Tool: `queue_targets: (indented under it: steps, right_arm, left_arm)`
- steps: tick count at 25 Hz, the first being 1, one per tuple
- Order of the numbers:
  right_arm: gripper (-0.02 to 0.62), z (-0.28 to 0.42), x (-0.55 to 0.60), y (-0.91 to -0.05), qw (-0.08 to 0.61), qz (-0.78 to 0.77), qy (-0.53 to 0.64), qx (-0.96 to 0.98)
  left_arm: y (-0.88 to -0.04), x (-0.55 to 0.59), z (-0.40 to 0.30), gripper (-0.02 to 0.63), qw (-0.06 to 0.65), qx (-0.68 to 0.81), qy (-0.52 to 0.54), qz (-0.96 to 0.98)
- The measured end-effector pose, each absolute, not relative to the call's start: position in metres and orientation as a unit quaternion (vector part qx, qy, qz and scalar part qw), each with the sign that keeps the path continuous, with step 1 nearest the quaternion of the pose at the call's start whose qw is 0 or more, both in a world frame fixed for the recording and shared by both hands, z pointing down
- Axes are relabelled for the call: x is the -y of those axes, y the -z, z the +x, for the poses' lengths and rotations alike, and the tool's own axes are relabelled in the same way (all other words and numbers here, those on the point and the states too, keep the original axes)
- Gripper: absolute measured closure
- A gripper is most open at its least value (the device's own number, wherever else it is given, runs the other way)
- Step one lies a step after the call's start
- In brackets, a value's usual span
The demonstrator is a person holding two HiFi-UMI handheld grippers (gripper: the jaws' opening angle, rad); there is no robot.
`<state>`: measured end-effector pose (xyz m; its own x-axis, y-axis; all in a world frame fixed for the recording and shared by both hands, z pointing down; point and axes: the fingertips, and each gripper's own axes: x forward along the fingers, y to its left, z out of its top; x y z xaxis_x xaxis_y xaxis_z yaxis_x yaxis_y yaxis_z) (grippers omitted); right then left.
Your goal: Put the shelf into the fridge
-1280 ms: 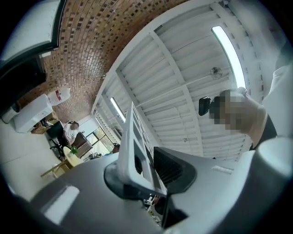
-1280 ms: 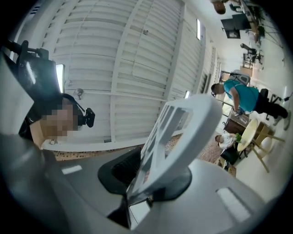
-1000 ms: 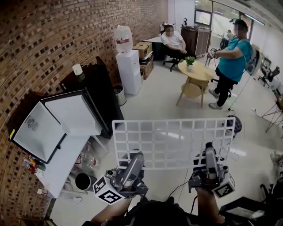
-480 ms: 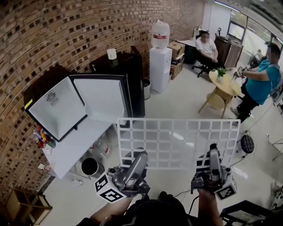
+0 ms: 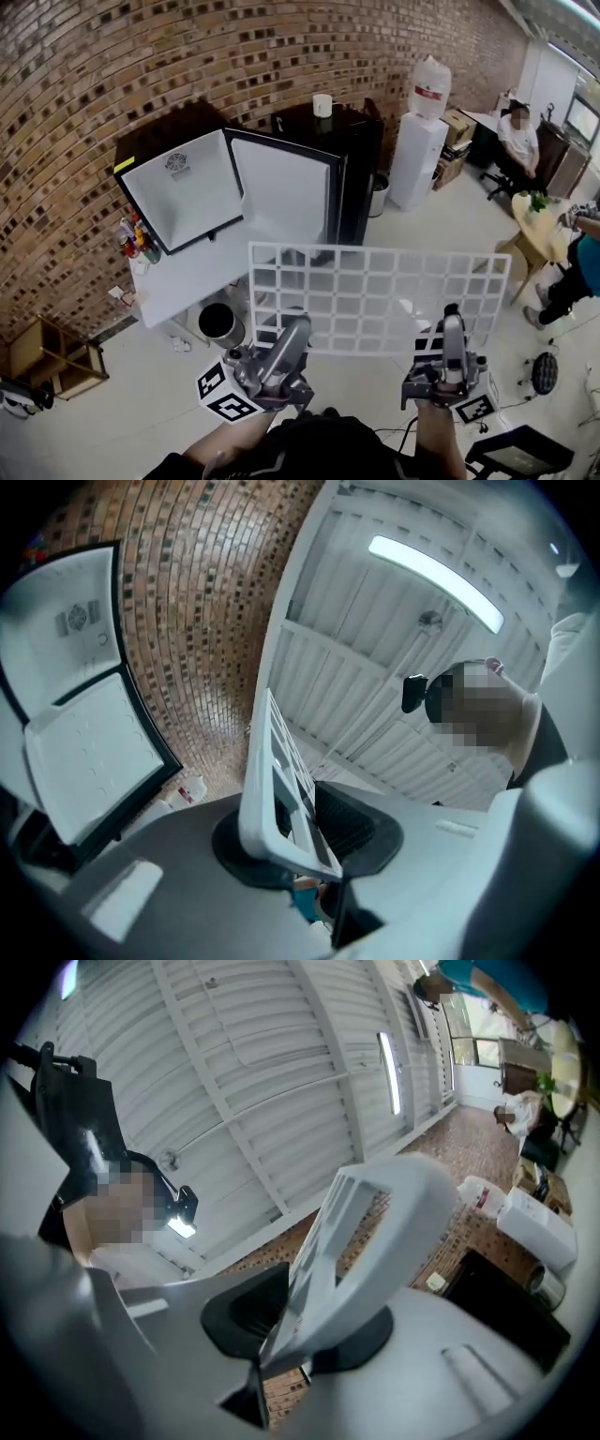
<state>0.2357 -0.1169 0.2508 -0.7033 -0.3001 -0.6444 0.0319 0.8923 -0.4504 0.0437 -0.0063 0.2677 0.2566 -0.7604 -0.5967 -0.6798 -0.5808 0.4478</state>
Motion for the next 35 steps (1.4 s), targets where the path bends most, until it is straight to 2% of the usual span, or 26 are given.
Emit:
queue_targets:
  steps: [15, 35]
  right_arm:
    - [0.517, 0.135, 0.151, -0.273, 0.331, 0.086, 0.306, -0.888]
    - [0.517, -0.058, 0.116, -0.292, 0.275, 0.148, 0.346, -0.885]
  left_arm:
    - [-0.279, -0.024, -0.007, 0.537, -0.015, 0.61, 0.386, 0.692]
    - [-0.296, -0.085, -0.168, 0.538, -0.027, 0.667, 0.402, 0.626]
